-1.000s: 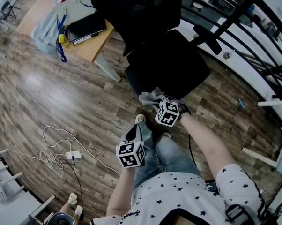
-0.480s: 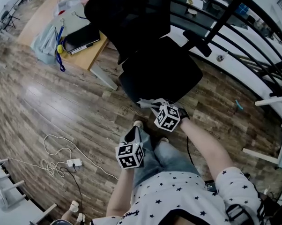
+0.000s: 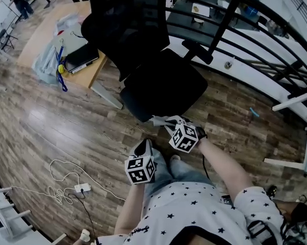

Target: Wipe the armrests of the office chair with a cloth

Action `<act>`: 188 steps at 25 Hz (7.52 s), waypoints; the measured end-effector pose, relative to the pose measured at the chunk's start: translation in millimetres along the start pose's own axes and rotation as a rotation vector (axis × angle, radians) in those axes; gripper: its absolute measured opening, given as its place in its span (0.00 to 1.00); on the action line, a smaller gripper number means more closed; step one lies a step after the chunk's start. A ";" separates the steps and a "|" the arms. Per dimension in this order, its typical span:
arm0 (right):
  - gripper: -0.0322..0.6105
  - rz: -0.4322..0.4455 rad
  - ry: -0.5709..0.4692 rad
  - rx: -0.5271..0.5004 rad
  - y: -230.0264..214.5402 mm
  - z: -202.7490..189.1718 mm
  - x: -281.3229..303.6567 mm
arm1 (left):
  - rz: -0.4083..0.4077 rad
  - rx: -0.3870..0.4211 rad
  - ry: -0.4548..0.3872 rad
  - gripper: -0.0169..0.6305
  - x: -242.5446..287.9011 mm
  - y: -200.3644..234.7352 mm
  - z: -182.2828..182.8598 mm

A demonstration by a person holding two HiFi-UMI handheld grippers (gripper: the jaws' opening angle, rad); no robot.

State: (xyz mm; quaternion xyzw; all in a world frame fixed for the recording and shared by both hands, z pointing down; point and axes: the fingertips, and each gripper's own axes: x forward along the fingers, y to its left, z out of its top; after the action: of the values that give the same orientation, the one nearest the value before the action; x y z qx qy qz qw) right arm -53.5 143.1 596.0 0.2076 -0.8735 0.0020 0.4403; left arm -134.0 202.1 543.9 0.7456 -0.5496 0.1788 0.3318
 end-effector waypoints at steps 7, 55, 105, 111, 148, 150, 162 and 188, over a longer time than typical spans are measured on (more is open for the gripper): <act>0.09 -0.099 -0.048 0.122 -6.5 -19.0 -59.9 | -0.040 0.066 -0.018 0.04 -3.6 -34.4 7.4; 0.09 -0.373 -0.154 0.471 -231.5 -127.0 -186.8 | -0.281 0.225 -0.006 0.04 213.5 -217.3 152.6; 0.09 0.059 -0.114 -0.023 -528.2 -78.4 -6.1 | 0.204 -0.285 -0.080 0.04 376.9 -138.3 256.7; 0.09 0.098 -0.077 -0.094 -545.7 -74.6 42.2 | 0.230 -0.313 -0.056 0.04 391.6 -120.2 253.4; 0.09 0.267 0.127 -0.256 -563.3 -125.6 165.2 | 0.280 -0.385 0.020 0.04 435.7 -109.7 231.1; 0.09 0.272 0.135 -0.249 -563.2 -126.2 165.3 | 0.278 -0.383 0.021 0.04 434.6 -110.9 230.7; 0.09 0.265 0.166 -0.311 -546.8 -141.4 153.4 | 0.263 -0.360 0.021 0.04 423.0 -120.1 224.7; 0.09 0.283 0.187 -0.277 -505.7 -189.1 103.7 | 0.187 -0.280 0.037 0.04 411.8 -156.7 216.7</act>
State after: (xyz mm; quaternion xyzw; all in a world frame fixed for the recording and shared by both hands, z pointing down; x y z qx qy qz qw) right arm 221.5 -321.2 700.9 0.0196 -0.8412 -0.0370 0.5392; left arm 128.4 -208.9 601.9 0.6342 -0.6299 0.1440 0.4245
